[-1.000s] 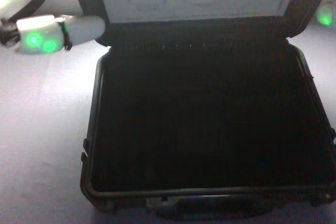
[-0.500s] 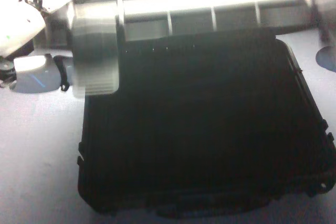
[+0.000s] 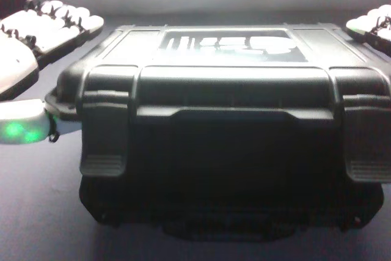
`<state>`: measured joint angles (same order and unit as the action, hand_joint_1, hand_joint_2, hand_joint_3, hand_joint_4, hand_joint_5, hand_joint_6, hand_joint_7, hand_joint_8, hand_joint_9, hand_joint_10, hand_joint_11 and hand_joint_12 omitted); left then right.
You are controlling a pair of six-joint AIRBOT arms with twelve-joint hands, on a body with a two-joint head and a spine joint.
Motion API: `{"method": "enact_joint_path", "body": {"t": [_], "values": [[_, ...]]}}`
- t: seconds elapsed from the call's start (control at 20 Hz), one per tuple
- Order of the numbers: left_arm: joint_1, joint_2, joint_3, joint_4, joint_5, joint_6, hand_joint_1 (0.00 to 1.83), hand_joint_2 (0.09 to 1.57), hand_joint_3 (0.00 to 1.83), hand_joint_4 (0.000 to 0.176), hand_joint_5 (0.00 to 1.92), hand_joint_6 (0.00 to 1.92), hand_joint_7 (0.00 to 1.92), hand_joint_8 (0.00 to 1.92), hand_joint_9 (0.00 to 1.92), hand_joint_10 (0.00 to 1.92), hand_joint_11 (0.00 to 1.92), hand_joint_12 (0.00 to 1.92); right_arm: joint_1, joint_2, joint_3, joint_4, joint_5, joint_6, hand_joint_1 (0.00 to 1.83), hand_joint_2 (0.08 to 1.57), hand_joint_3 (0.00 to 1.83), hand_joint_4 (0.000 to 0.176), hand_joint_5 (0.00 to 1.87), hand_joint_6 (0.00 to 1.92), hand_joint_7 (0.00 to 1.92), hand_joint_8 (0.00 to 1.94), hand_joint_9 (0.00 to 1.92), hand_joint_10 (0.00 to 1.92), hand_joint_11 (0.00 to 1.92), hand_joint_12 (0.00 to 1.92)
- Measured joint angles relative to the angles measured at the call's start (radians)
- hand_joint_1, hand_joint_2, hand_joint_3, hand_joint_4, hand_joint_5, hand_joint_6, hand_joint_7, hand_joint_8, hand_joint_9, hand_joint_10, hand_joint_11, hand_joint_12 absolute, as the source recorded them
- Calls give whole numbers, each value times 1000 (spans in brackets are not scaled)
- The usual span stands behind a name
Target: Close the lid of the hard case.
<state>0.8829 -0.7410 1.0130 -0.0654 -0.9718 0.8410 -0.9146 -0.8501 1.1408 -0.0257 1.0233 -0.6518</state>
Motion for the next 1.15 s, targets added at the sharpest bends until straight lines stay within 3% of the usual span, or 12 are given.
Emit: {"method": "enact_joint_path", "body": {"t": [0.25,0.5,0.6,0.75,0.95,1.05,1.1,1.15], "values": [[130,72,-59,-46,-86,-1,0,1249,10,0,0,0,0,0,0,0,0,0,-46,25,-12,25,9,0,7,1259,1,0,26,0,20,0,0,0,0,2],[262,107,-86,-145,-204,-4,0,1230,0,0,0,0,0,0,0,0,0,0,-115,67,-50,58,26,0,8,1263,2,0,1,0,3,0,0,0,11,5],[291,123,-104,-157,-256,-5,0,1243,5,0,0,0,0,0,0,0,0,0,-150,91,-71,101,104,2,20,1285,9,1,0,0,0,0,0,0,0,0],[296,117,-109,-148,-308,-5,0,1253,9,0,0,0,0,0,0,0,0,0,-170,99,-77,123,221,3,68,1343,12,0,0,0,0,0,0,0,0,0],[191,-6,-69,-161,-407,-16,0,1225,0,0,0,0,0,0,0,0,0,0,-170,48,-74,160,381,3,141,1345,0,0,23,3,5,0,0,0,0,0],[189,-24,-72,-148,-470,-27,0,1237,3,0,0,0,0,0,0,0,0,0,-170,35,-76,160,470,9,181,1356,3,0,41,5,24,4,17,4,37,16],[189,-26,-75,-149,-510,-32,0,1172,0,0,0,0,0,0,0,0,0,0,-170,31,-76,166,522,12,227,1352,0,0,47,5,26,3,27,6,55,24],[188,-31,-75,-159,-555,-35,0,1391,13,0,0,0,2,0,0,0,0,0,-170,25,-76,171,577,13,345,1318,0,73,9,0,27,2,16,2,51,23]]}}
